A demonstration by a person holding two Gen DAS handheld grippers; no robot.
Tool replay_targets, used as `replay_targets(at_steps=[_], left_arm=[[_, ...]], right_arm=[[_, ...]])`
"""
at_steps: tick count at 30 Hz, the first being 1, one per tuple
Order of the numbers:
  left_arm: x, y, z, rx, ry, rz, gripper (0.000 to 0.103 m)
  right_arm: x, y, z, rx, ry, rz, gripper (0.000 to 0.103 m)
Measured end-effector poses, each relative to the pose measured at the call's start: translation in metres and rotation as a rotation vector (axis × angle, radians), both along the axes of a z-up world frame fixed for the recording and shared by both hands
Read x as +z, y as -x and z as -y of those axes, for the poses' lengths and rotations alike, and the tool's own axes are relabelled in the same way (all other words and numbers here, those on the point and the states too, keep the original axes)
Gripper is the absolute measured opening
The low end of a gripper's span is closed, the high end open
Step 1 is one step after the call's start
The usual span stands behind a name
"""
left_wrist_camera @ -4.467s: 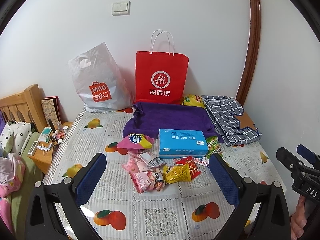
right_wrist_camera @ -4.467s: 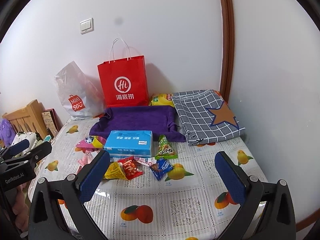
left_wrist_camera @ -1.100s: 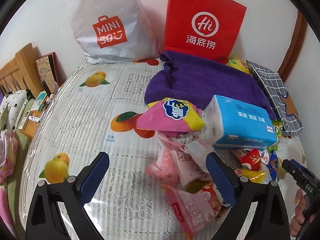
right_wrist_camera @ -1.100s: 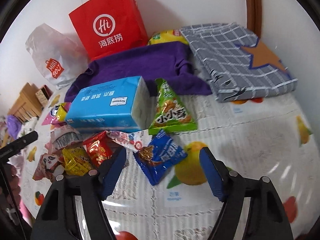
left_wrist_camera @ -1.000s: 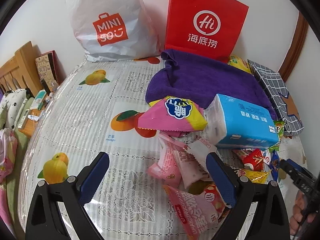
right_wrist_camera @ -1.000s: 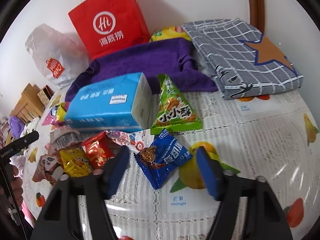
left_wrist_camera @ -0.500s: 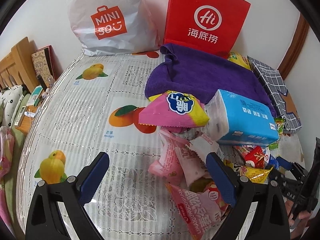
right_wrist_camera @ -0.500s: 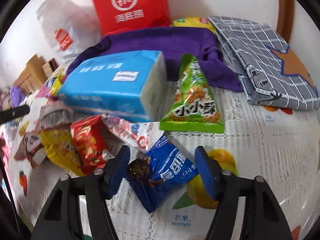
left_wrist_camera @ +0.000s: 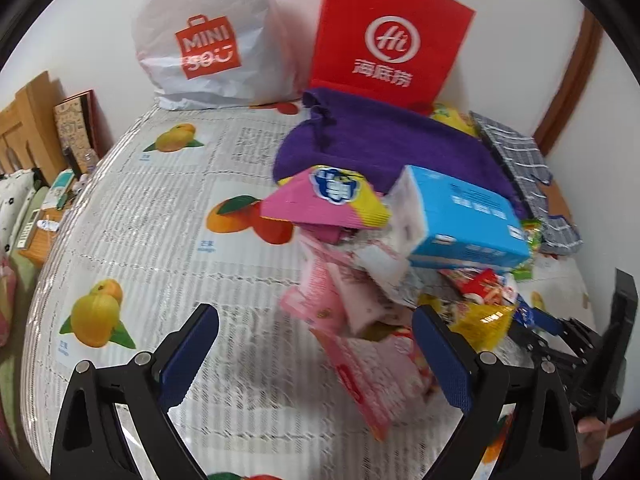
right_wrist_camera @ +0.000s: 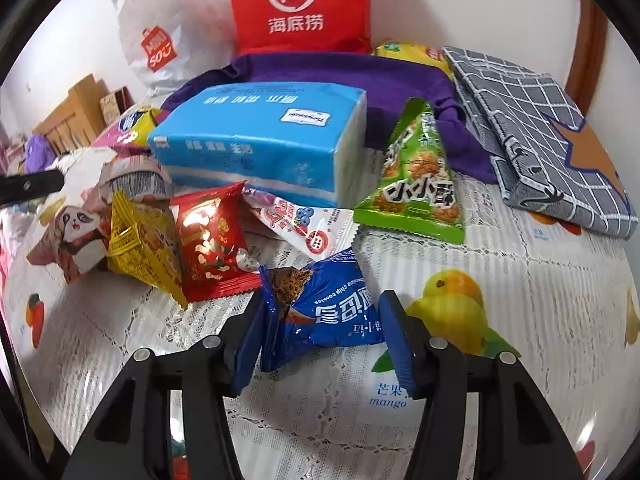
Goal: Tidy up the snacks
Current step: 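Grasp the blue snack packet with the right tool while the left tool reaches toward pink packets, then grasp the pink panda-print packet with the left tool while the right tool lifts the blue packet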
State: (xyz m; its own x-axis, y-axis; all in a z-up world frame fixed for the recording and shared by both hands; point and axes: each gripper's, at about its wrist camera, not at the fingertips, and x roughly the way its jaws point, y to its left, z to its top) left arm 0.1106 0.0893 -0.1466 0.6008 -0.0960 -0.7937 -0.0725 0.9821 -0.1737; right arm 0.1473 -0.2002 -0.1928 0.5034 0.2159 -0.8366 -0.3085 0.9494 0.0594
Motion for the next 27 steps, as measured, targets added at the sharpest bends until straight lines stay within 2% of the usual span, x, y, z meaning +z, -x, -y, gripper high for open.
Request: replay_targets(at_steps=[4, 9, 11, 13, 16, 20, 27], left_arm=[[-0.003, 0.003, 0.013, -0.052, 0.026, -0.012, 0.098], [-0.022, -0.005, 0.036, -0.083, -0.003, -0.079, 0.097], [-0.028, -0.006, 0.041, -0.097, 0.012, -0.094, 0.091], [-0.033, -0.007, 0.044, -0.111, 0.022, -0.116, 0.069], [-0.029, -0.003, 0.045, -0.117, 0.028, -0.098, 0.06], [-0.018, 0.004, 0.04, -0.12, 0.048, -0.081, 0.058], [0.011, 0.017, 0.033, -0.12, 0.024, -0.029, 0.058]], right_arm=[[0.004, 0.005, 0.004, -0.017, -0.005, 0.01, 0.054], [0.01, 0.018, 0.013, -0.047, -0.014, 0.023, 0.054], [0.012, 0.022, 0.018, -0.061, -0.006, 0.027, 0.054], [0.013, 0.024, 0.02, -0.066, -0.002, 0.029, 0.054], [0.015, 0.028, 0.025, -0.078, -0.001, 0.034, 0.054], [0.021, 0.029, 0.027, -0.086, -0.011, 0.042, 0.054], [0.042, 0.028, 0.021, -0.091, -0.038, 0.062, 0.054]])
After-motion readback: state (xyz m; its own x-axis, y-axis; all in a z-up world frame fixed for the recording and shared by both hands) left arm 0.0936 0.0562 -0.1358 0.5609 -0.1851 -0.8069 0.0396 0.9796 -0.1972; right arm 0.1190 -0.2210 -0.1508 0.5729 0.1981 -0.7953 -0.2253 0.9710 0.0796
